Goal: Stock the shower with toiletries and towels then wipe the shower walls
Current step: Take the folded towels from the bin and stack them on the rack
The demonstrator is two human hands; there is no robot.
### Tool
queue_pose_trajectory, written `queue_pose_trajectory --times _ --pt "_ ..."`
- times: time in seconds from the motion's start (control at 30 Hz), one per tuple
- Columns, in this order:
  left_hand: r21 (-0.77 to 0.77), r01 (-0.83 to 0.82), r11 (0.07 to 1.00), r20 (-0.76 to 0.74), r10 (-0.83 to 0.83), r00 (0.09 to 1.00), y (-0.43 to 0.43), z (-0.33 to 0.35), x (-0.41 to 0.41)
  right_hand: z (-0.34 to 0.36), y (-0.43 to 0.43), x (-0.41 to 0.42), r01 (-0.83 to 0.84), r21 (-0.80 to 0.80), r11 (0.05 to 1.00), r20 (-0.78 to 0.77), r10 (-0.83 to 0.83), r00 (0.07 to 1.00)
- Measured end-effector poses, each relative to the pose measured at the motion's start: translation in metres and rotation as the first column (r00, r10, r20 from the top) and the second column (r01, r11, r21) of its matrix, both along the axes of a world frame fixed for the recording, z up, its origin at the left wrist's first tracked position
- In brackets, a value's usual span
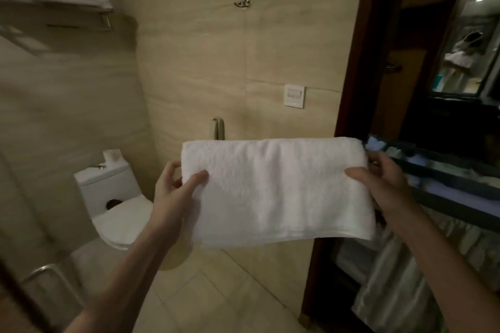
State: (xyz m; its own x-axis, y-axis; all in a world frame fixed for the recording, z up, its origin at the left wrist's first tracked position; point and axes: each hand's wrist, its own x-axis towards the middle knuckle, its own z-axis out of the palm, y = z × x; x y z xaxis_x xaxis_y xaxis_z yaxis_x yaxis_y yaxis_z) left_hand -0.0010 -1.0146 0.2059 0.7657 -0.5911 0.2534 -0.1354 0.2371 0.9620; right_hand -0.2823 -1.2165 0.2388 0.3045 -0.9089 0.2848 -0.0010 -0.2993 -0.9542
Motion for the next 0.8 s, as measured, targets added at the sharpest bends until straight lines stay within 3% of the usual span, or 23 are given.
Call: queue_pose_trajectory --times 0.17,0.4,0.8 --pt "-0.006 -0.123 0.992 -0.026 0.123 0.992 -0.065 0.016 0.056 0.017 -0.093 0.079 -0.165 -0.004 0.986 0.047 0.165 0.985" --pt "-0.030 -0.364 0.931 0.028 0.365 0.931 -0.075 0.046 0.149 0.037 -0.156 0.220 -0.392 -0.019 0.920 0.076 0.392 0.917" --pt "-0.127 -0.518 0.846 0.110 0.531 0.840 -0.065 0.095 0.344 0.082 -0.188 0.487 -0.469 -0.203 0.860 0.176 0.503 0.846"
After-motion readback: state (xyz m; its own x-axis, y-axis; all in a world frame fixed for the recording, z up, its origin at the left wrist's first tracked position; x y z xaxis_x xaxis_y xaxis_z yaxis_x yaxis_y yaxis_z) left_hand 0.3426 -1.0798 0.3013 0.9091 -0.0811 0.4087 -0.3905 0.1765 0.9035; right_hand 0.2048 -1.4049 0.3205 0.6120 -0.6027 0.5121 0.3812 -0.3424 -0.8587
